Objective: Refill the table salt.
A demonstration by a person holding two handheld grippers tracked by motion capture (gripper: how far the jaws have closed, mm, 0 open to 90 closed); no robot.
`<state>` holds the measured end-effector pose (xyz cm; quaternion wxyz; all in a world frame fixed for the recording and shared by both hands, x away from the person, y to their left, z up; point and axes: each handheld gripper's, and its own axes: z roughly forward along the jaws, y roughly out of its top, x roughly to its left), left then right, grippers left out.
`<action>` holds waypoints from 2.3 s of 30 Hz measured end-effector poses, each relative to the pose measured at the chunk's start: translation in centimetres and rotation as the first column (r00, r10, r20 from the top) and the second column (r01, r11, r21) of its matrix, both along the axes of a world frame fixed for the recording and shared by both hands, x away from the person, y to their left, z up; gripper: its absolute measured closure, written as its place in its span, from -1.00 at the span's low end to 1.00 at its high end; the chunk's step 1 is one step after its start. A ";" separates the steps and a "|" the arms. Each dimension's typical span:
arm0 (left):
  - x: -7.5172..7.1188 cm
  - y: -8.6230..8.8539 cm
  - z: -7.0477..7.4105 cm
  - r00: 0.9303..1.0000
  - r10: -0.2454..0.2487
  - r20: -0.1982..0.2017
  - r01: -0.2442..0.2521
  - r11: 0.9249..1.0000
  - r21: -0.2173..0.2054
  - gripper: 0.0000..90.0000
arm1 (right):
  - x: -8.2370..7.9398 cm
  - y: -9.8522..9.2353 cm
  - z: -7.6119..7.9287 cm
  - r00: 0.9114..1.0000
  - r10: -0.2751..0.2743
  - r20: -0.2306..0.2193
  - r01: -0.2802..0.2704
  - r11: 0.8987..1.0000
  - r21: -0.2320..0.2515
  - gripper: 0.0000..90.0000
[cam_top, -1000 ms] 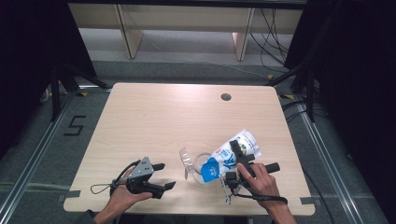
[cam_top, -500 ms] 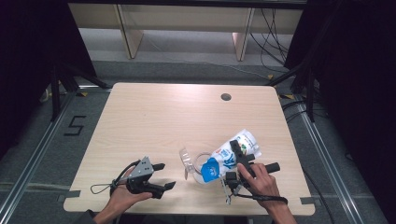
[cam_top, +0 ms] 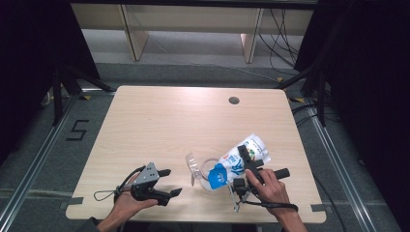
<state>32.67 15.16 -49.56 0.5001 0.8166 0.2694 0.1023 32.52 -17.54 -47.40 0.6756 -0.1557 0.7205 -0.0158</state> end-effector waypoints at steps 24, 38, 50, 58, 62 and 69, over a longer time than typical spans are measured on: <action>-0.1 -0.1 0.0 1.000 0.012 -0.005 -0.012 1.000 -0.007 -0.53 | 0.0 0.1 0.3 1.000 0.009 0.012 -0.009 1.000 -0.027 0.25; 0.0 0.0 0.0 1.000 0.004 0.005 -0.004 1.000 -0.002 -0.53 | -0.1 0.0 0.3 1.000 0.000 0.002 0.000 1.000 -0.021 0.28; 0.0 0.0 0.0 1.000 0.004 0.005 -0.004 1.000 -0.001 -0.53 | -0.1 0.0 0.3 1.000 0.004 -0.003 -0.005 1.000 -0.015 0.30; 0.0 0.0 0.0 1.000 0.004 0.006 -0.004 1.000 -0.002 -0.53 | -0.4 0.1 0.1 0.999 -0.039 -0.034 0.039 0.999 0.011 0.31; 0.0 0.0 0.0 1.000 0.004 0.005 -0.004 1.000 -0.003 -0.53 | -0.2 0.2 0.4 1.000 -0.020 -0.024 0.020 1.000 -0.004 0.32; -0.2 -0.1 0.0 1.000 0.021 -0.018 -0.022 1.000 -0.014 -0.53 | -0.3 0.2 0.5 1.000 -0.012 -0.016 0.012 1.000 -0.025 0.32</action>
